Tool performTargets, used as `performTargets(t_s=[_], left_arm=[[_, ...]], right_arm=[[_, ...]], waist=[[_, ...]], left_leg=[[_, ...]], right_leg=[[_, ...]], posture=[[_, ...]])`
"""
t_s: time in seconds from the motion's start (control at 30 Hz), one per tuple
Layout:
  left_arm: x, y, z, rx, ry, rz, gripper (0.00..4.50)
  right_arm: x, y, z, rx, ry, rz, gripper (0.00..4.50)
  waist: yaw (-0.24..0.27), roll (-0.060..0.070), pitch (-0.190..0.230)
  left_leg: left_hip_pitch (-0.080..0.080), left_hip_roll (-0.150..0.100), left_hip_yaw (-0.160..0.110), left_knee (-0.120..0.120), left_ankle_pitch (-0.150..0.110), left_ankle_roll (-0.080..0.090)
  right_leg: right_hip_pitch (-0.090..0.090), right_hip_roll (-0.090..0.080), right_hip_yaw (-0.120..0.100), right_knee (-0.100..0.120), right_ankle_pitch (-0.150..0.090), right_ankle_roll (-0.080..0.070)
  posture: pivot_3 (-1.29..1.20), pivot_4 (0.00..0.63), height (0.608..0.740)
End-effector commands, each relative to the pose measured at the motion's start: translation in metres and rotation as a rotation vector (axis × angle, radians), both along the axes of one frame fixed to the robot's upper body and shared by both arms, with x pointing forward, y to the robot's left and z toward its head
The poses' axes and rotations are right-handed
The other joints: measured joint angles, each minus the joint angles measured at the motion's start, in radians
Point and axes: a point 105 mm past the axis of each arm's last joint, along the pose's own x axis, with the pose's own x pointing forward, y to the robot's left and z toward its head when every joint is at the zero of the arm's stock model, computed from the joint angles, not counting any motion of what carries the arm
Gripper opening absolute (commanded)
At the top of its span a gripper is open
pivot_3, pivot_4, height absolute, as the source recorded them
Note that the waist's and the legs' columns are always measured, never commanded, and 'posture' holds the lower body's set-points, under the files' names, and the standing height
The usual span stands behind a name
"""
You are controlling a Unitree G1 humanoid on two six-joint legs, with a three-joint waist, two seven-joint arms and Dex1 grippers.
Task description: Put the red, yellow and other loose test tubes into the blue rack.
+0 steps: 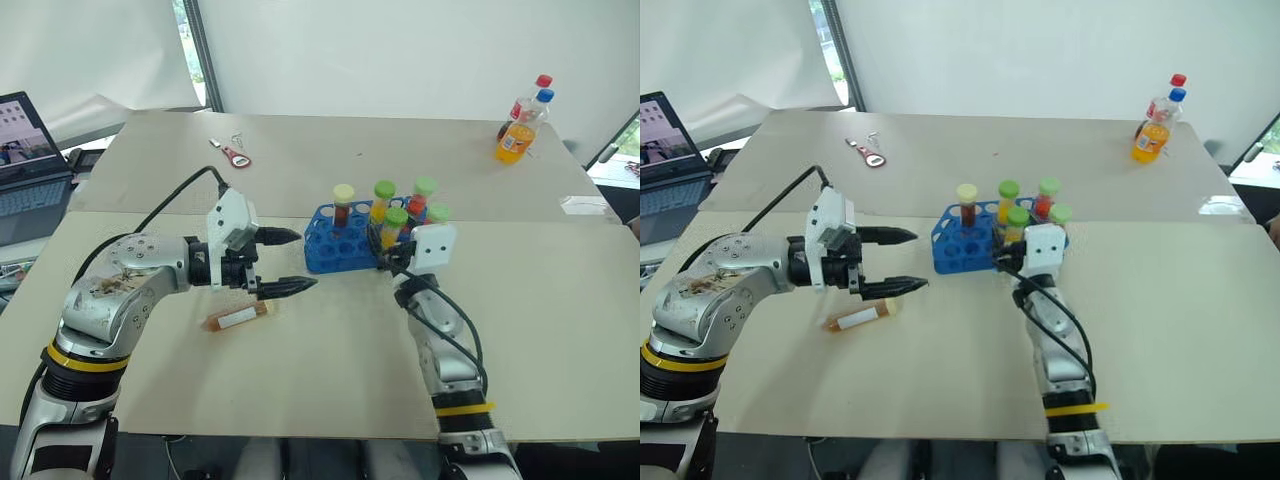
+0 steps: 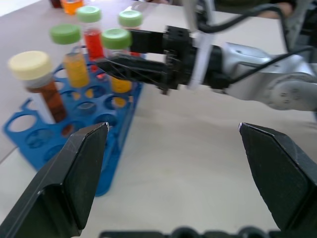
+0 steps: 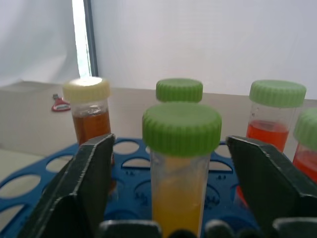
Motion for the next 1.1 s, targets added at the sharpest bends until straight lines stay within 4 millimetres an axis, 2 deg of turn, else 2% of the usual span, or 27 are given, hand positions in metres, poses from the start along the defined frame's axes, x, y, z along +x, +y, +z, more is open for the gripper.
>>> performTargets(t_s=[0.03, 0.13, 0.23, 0.37, 0.47, 0.57, 0.73, 0.87, 1.1], left_arm=[[0.007, 0.014, 0.003, 0.138, -0.033, 0.083, 4.5], [0.002, 0.026, 0.002, 0.27, -0.014, 0.075, 4.5], [-0.003, 0.04, 0.001, 0.419, 0.014, 0.073, 4.5], [-0.016, 0.048, 0.004, 0.526, 0.133, 0.024, 4.5], [-0.025, 0.056, -0.005, 0.647, 0.212, -0.007, 4.5], [-0.026, 0.059, -0.014, 0.711, 0.256, -0.013, 4.5], [-0.01, 0.061, -0.03, 0.784, 0.272, 0.017, 4.5], [-0.006, 0.057, -0.043, 0.811, 0.27, -0.008, 4.5], [0.016, 0.044, -0.057, 0.814, 0.233, 0.005, 4.5]], right_arm=[[-0.014, -0.006, 0.016, -0.066, -0.049, 0.013, 4.48], [-0.032, -0.016, 0.016, -0.147, -0.034, 0.056, 4.48], [-0.052, -0.02, 0.011, -0.188, 0.043, 0.185, 4.48], [-0.094, -0.003, 0.007, -0.225, 0.244, 0.595, 4.48], [-0.111, 0.007, 0.012, -0.307, 0.317, 0.769, 4.48], [-0.113, 0.015, 0.014, -0.373, 0.381, 0.816, 4.48], [-0.108, 0.017, 0.008, -0.456, 0.499, 0.785, 4.48], [-0.114, 0.017, 0.006, -0.415, 0.572, 0.816, 4.48], [-0.141, 0.023, 0.011, -0.416, 0.523, 0.939, 4.48]], waist=[[-0.002, 0.0, 0.0], [-0.001, 0.0, 0.0], [0.0, 0.0, 0.0], [0.004, 0.0, 0.001], [0.003, -0.001, 0.001], [0.001, -0.001, 0.001], [0.019, -0.002, 0.001], [0.035, -0.002, 0.001], [0.041, -0.003, 0.002]], left_leg=[[0.0, 0.0, 0.0, 0.0, 0.0, 0.0], [0.0, 0.0, 0.0, -0.001, 0.0, 0.0], [0.0, 0.0, 0.0, -0.001, 0.0, 0.0], [0.0, 0.0, 0.0, 0.0, 0.0, 0.001], [0.001, 0.001, 0.0, 0.0, 0.0, 0.001], [0.001, 0.001, 0.002, 0.0, 0.0, 0.001], [0.0, 0.002, 0.004, 0.0, 0.0, 0.001], [-0.003, 0.001, 0.005, 0.001, 0.0, 0.001], [-0.006, 0.001, 0.003, 0.004, 0.0, 0.001]], right_leg=[[0.0, 0.0, 0.0, 0.0, 0.0, 0.0], [0.0, 0.0, 0.0, -0.001, 0.0, 0.0], [0.0, 0.001, 0.0, -0.002, 0.0, 0.0], [0.002, 0.001, 0.0, -0.006, 0.0, 0.0], [0.003, 0.002, 0.0, -0.007, 0.0, 0.0], [0.003, 0.003, 0.0, -0.007, 0.0, 0.0], [0.002, 0.005, 0.0, -0.007, 0.0, 0.0], [0.002, 0.004, 0.0, -0.008, 0.0, 0.0], [0.0, 0.003, -0.001, -0.009, 0.0, 0.0]], posture=[[0.0, 0.15, 0.715], [0.0, 0.15, 0.715], [0.0, 0.15, 0.715], [0.0, 0.15, 0.715], [0.0, 0.15, 0.715], [0.0, 0.15, 0.715], [0.0, 0.15, 0.715], [0.0, 0.15, 0.715], [0.0, 0.15, 0.715]])
